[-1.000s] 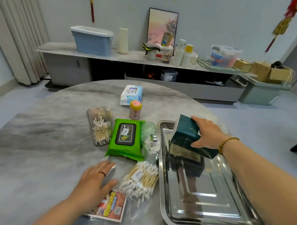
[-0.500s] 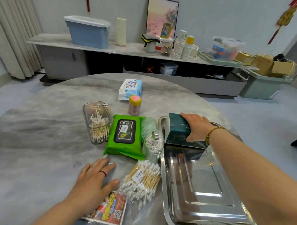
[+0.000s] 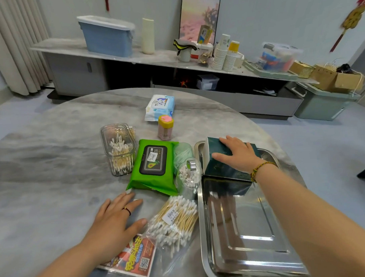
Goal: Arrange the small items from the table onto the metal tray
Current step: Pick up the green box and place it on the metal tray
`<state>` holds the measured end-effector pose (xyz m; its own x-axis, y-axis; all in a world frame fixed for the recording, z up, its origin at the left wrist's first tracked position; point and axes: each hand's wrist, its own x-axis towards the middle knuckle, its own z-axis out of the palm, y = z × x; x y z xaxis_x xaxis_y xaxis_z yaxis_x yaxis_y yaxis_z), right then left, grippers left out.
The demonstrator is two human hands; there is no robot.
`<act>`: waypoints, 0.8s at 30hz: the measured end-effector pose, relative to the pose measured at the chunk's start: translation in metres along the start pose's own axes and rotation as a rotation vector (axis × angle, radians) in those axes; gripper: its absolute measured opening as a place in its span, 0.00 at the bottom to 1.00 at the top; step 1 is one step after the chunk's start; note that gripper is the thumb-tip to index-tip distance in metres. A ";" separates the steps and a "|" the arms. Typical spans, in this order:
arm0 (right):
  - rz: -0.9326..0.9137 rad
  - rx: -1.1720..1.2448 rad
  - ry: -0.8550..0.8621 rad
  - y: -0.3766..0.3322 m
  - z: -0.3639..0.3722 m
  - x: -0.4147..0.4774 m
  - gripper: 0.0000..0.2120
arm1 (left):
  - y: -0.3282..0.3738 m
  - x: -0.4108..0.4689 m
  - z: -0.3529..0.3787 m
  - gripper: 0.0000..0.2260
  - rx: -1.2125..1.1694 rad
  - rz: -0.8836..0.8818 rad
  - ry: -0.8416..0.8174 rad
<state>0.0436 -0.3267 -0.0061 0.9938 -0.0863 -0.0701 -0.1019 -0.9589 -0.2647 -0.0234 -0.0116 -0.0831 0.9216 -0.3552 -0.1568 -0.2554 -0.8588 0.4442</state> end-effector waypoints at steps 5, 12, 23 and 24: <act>-0.001 -0.079 -0.011 0.001 0.004 -0.001 0.32 | 0.001 -0.001 0.000 0.24 0.014 -0.003 -0.008; -0.061 0.197 0.384 -0.042 -0.006 -0.020 0.21 | 0.008 0.012 -0.014 0.15 -0.387 -0.157 0.240; -0.167 0.428 0.394 -0.117 0.009 -0.054 0.13 | 0.032 0.054 -0.031 0.21 -0.741 -0.570 0.348; -0.187 0.461 0.400 -0.127 0.012 -0.058 0.12 | 0.032 0.058 -0.034 0.19 -0.680 -0.543 0.276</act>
<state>-0.0020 -0.1971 0.0205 0.9271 -0.1083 0.3587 0.1551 -0.7606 -0.6304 0.0315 -0.0472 -0.0479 0.9242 0.2109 -0.3183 0.3808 -0.4485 0.8086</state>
